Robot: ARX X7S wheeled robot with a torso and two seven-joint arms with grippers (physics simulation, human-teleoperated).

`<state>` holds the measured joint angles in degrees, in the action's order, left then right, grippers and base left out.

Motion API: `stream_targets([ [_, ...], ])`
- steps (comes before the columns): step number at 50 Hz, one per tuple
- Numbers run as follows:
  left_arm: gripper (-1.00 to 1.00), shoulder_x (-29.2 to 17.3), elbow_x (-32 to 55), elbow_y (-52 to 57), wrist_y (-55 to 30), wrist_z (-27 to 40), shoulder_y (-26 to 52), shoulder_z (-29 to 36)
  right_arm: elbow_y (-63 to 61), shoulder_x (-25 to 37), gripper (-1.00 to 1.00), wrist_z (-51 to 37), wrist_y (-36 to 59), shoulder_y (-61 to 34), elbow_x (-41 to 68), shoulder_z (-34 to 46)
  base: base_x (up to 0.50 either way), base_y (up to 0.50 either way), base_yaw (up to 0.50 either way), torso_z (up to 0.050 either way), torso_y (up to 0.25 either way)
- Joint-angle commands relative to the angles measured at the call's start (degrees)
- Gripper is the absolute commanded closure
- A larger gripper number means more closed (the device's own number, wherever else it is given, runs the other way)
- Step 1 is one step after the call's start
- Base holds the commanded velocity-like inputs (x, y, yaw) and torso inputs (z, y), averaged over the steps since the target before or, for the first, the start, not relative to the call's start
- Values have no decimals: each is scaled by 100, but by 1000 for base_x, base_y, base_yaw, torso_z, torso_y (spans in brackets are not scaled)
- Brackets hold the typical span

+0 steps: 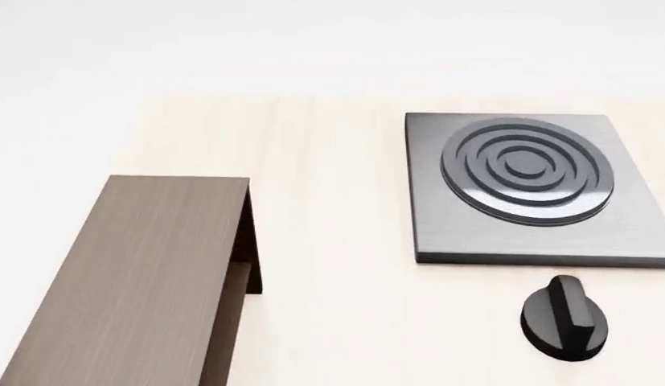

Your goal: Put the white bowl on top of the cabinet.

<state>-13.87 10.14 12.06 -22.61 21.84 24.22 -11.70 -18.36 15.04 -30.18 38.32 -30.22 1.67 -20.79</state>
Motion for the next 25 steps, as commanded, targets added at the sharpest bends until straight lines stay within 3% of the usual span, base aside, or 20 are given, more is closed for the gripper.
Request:
stream_targets([
  [1, -100, 12, -5, -136, 235, -2, -107, 8, 84, 27, -100, -413, 210, -16, -211, -266, 0, 0, 0, 0, 0],
  [25, -100, -29, 59, -191, 250, 19, -96, 45, 468, -47, -100, -1154, 1622, -621, -323, -1123, 0, 0, 0, 0, 0],
])
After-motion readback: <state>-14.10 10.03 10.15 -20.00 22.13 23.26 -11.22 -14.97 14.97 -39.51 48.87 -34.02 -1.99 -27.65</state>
